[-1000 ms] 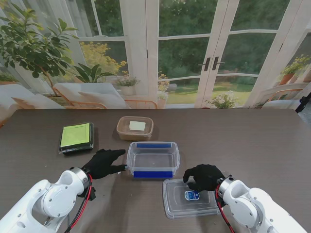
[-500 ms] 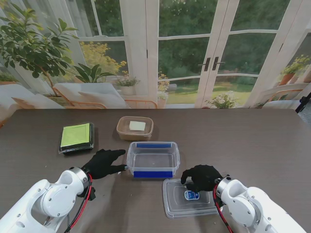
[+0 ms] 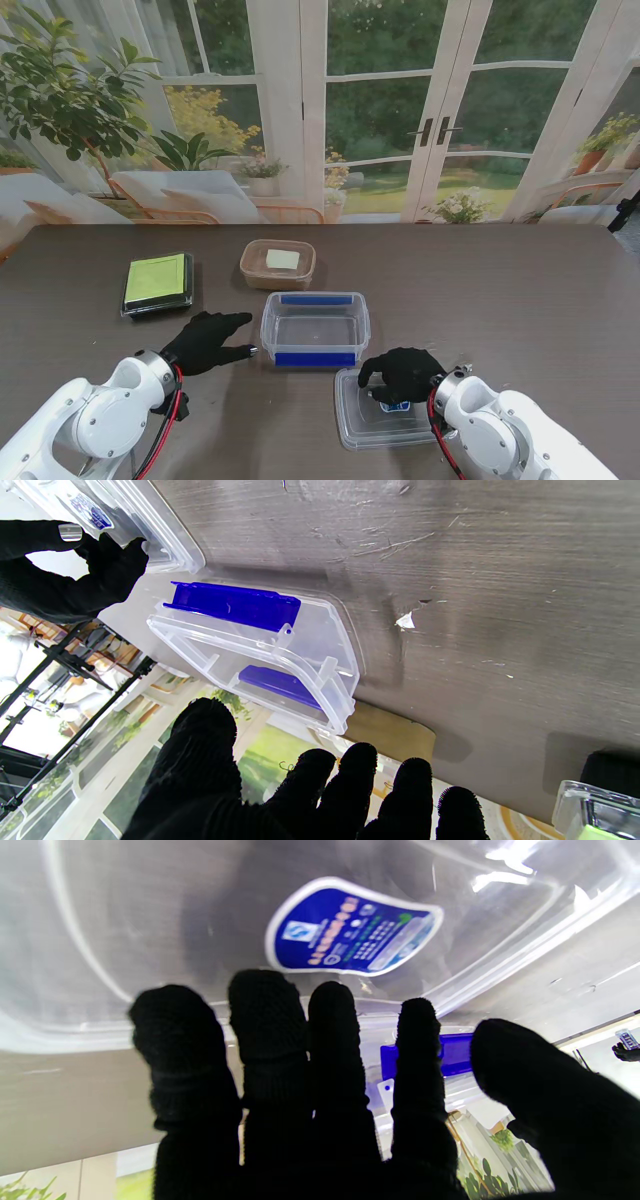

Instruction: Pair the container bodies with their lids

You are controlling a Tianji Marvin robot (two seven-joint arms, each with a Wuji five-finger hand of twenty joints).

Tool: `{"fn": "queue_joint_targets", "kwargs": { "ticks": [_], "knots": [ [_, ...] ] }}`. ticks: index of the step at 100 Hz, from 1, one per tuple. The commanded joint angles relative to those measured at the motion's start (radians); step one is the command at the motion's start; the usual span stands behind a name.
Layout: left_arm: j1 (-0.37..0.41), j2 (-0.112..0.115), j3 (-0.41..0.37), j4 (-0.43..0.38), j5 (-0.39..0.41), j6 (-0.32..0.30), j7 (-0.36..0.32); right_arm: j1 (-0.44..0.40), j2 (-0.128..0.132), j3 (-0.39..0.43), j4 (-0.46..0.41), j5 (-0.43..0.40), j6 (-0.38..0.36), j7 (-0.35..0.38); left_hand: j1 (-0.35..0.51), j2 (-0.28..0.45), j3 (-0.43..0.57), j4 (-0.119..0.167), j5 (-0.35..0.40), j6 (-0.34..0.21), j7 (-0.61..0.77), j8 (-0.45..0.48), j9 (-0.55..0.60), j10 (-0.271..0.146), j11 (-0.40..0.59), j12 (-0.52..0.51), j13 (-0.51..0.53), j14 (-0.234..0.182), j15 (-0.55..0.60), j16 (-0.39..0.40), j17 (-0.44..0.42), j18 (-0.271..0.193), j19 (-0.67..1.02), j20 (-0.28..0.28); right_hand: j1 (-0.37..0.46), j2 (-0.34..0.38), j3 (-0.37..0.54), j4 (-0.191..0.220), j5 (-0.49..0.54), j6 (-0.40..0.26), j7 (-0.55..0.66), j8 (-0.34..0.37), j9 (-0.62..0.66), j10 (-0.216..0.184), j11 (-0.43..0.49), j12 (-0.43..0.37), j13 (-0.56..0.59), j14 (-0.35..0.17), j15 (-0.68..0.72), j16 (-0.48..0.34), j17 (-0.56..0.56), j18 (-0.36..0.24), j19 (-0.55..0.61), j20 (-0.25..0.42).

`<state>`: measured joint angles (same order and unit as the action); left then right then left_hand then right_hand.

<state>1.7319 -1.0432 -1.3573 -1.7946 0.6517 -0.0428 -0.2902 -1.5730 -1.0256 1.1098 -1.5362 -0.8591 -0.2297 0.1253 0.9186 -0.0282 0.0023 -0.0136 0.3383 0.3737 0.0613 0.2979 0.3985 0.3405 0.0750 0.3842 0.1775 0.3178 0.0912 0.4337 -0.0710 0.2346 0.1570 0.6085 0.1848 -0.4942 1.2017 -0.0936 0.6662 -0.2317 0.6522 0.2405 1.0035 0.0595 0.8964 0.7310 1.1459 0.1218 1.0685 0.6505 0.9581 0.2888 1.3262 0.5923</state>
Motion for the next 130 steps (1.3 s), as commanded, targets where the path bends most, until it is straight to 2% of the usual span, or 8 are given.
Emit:
{"fn": "queue_joint_targets", "kwargs": {
  "ticks": [1, 67, 125, 130],
  "knots": [
    [0.01, 0.001, -0.005, -0.013, 0.002, -0.002, -0.02, -0.022, -0.002, -0.022, 0.016, -0.007, 0.007, 0.032, 0.026, 0.058, -0.018, 0.019, 0.011, -0.002, -0.014, -0.004, 0.006, 0.009, -0.005, -0.01, -0.019, -0.003, -0.019, -0.01, -0.024, -0.013, -0.023, -0.01, -0.02, 0.034, -0.047, 0.024, 0.02, 0.099, -0.023, -0.015, 0.02, -0.004, -0.008, 0.011, 0.022, 0.003, 0.015, 0.01, -0.364, 0.01, 0.052, 0.019],
    [0.041, 0.004, -0.03, -0.044, 0.026, -0.002, -0.035, 0.004, 0.0, -0.107, 0.007, 0.04, 0.026, 0.062, 0.027, 0.061, -0.019, 0.019, 0.011, -0.001, -0.014, -0.004, 0.005, 0.011, -0.006, -0.01, -0.019, -0.004, -0.019, -0.011, -0.024, -0.014, -0.023, -0.011, -0.012, 0.05, -0.036, 0.031, 0.022, 0.098, -0.047, -0.026, 0.033, 0.001, -0.009, 0.008, 0.03, 0.006, 0.039, 0.019, -0.359, 0.011, 0.063, 0.023],
    [0.092, 0.003, -0.071, -0.084, 0.042, -0.002, -0.036, -0.003, -0.003, -0.162, -0.053, 0.083, 0.072, 0.079, 0.027, 0.061, -0.019, 0.02, 0.013, 0.0, -0.014, -0.003, 0.007, 0.014, -0.005, -0.01, -0.018, -0.004, -0.018, -0.01, -0.024, -0.013, -0.022, -0.011, -0.016, 0.065, -0.04, 0.033, -0.002, 0.113, -0.055, -0.029, 0.012, 0.008, -0.008, 0.009, 0.018, 0.014, 0.044, 0.02, -0.37, 0.01, 0.066, 0.027],
    [0.095, 0.003, -0.073, -0.085, 0.043, -0.002, -0.035, -0.036, 0.001, -0.123, -0.106, 0.078, 0.07, 0.106, 0.027, 0.061, -0.019, 0.02, 0.013, 0.0, -0.013, -0.003, 0.006, 0.015, -0.005, -0.01, -0.018, -0.004, -0.018, -0.01, -0.024, -0.014, -0.022, -0.01, -0.014, 0.066, -0.04, 0.033, -0.002, 0.114, -0.054, -0.028, 0.01, 0.008, -0.007, 0.009, 0.017, 0.015, 0.044, 0.02, -0.37, 0.01, 0.066, 0.028]
  ]
}}
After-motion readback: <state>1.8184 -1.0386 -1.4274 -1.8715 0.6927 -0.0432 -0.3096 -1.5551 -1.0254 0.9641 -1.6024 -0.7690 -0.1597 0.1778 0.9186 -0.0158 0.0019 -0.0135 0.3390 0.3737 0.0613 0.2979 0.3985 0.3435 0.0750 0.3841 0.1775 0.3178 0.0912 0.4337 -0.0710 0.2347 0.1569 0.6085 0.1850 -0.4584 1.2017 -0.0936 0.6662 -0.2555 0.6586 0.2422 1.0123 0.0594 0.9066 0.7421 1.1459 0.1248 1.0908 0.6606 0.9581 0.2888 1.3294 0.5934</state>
